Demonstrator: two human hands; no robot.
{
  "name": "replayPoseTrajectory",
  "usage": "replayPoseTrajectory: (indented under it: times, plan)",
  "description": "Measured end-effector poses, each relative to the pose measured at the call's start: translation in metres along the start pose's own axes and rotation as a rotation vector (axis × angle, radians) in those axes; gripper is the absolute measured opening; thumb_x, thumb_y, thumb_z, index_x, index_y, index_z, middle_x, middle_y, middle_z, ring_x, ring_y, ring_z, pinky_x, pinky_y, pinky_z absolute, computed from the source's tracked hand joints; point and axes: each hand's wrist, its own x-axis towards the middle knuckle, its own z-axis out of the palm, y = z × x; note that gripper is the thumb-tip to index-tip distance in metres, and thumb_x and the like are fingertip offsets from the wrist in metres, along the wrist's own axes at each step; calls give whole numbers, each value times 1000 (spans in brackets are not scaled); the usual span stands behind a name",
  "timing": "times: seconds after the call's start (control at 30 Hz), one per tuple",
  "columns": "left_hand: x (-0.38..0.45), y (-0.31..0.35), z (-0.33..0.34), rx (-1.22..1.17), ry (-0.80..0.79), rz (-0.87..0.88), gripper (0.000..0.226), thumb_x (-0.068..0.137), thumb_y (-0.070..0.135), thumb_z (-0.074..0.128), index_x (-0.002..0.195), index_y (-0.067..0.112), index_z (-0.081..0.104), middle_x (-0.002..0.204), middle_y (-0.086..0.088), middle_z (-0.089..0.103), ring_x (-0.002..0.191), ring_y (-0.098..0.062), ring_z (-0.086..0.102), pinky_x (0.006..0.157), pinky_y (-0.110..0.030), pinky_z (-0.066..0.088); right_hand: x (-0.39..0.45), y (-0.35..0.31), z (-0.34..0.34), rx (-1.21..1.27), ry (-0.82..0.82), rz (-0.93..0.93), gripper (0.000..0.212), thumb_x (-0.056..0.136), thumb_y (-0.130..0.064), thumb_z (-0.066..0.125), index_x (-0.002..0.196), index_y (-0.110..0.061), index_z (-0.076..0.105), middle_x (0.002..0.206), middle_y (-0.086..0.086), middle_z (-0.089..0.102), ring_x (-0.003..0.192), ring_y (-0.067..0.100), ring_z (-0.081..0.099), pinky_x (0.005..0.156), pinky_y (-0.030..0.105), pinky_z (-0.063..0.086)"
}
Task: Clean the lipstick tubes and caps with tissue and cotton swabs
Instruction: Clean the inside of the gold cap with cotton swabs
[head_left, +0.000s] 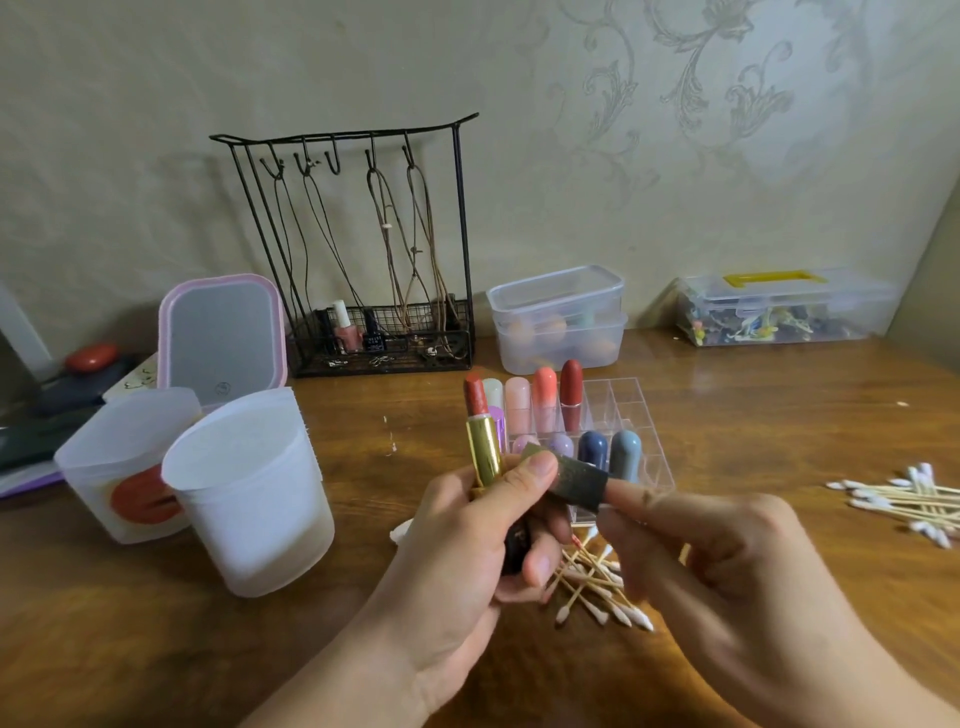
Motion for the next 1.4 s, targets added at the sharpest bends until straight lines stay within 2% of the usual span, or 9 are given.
replayPoseTrajectory:
  times: [0.1, 0.27, 0.4, 0.53, 0.67, 1.0, 1.13, 1.3, 1.4]
  plan:
    - [1, -1, 0, -40, 43, 10, 28, 75, 26, 65, 91, 4, 62, 65, -12, 54, 45, -11, 42, 40, -19, 24, 0, -1, 3, -88, -95, 52, 20, 87, -59, 54, 102, -73, 54, 50, -21, 59, 38, 3, 46, 43, 22, 42]
    - [0, -5, 3, -35, 83, 60, 37, 72, 26, 66, 100, 1, 61, 63, -12, 49, 47, -14, 42, 39, -19, 29, 5, -14, 7, 439, -73, 302, 15, 79, -25, 69, 72, -32, 79, 42, -17, 52, 38, -4, 44, 45, 14, 37]
    - [1, -8, 0, 28, 103, 118, 34, 75, 28, 66, 97, 4, 61, 60, -9, 51, 48, -14, 47, 39, -17, 36, 11, -18, 2, 989, -200, 675, 17, 83, -7, 62, 76, -5, 78, 32, 0, 38, 25, 8, 29, 34, 14, 24]
    - [4, -7, -2, 127, 64, 239, 21, 83, 29, 68, 88, 9, 67, 57, -7, 57, 48, -14, 49, 43, -19, 41, 10, -9, 3, 1361, -383, 749, 9, 80, -15, 75, 75, -9, 71, 31, -3, 26, 27, 10, 22, 42, 25, 12]
    - [5, -7, -5, 242, -23, 295, 21, 80, 32, 63, 93, 18, 70, 60, -7, 56, 54, -14, 52, 53, -28, 46, 10, -9, 1, 1533, -287, 788, 5, 64, -13, 75, 69, -13, 74, 32, -7, 23, 27, 8, 22, 46, 28, 9]
    - [7, 1, -12, 68, 10, 221, 35, 83, 25, 68, 103, -2, 59, 70, -18, 60, 50, -15, 51, 43, -15, 39, 15, -6, -8, 1548, -19, 833, 22, 56, -12, 77, 50, -16, 56, 35, -6, 22, 30, 11, 22, 39, 25, 18]
    - [10, 3, -15, -36, -23, 187, 29, 80, 26, 66, 98, 3, 66, 72, -14, 59, 51, -15, 50, 40, -18, 29, 17, -9, -8, 1376, 43, 868, 35, 82, -19, 68, 47, -17, 60, 43, -5, 21, 34, 11, 20, 41, 26, 13]
    - [10, 8, -16, -205, -38, 104, 15, 84, 25, 63, 81, 13, 73, 71, -7, 55, 51, -11, 45, 44, -19, 25, 19, -6, -3, 1092, 46, 744, 22, 80, -23, 60, 61, -20, 72, 55, 0, 37, 40, 12, 27, 46, 28, 10]
    - [12, 14, -17, -317, 43, 93, 17, 83, 26, 58, 70, 14, 59, 69, -6, 50, 48, -11, 40, 43, -18, 23, 15, -6, 0, 902, 26, 597, 15, 78, -22, 66, 82, -14, 78, 62, 7, 53, 43, 16, 40, 38, 20, 22]
